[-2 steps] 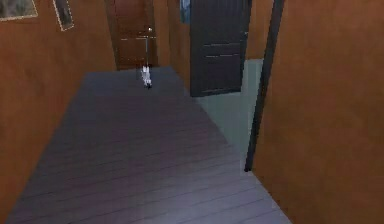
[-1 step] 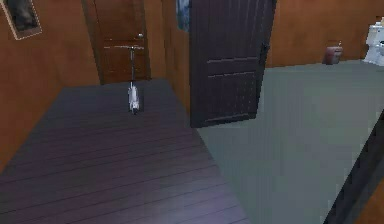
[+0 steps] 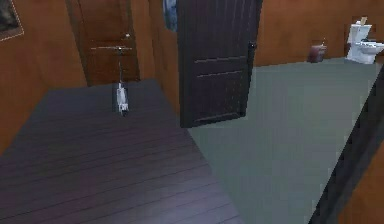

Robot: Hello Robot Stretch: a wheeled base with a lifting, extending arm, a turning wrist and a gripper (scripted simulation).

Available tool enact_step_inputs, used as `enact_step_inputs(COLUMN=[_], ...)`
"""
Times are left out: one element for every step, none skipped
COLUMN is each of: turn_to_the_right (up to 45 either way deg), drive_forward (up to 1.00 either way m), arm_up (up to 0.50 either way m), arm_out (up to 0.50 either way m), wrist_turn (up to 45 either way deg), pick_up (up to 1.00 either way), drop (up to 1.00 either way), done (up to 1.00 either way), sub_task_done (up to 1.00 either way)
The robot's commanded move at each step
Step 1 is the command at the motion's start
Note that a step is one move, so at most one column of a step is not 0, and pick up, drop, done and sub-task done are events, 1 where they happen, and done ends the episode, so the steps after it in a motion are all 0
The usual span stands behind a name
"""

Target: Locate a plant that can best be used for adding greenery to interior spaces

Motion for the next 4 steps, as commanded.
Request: enact_step_inputs(turn_to_the_right=[0.0, 45.0, 0.0, 18.0], drive_forward=[0.60, 0.00, 1.00, 0.00], arm_up=[0.00, 0.00, 0.00, 0.00], arm_out=[0.00, 0.00, 0.00, 0.00], wrist_turn=[0.0, 0.0, 0.0, 0.0], pick_up=[0.00, 0.00, 0.00, 0.00], drop=[0.00, 0.00, 0.00, 0.00], done=[0.00, 0.00, 0.00, 0.00], sub_task_done=[0.00, 0.00, 0.00, 0.00])
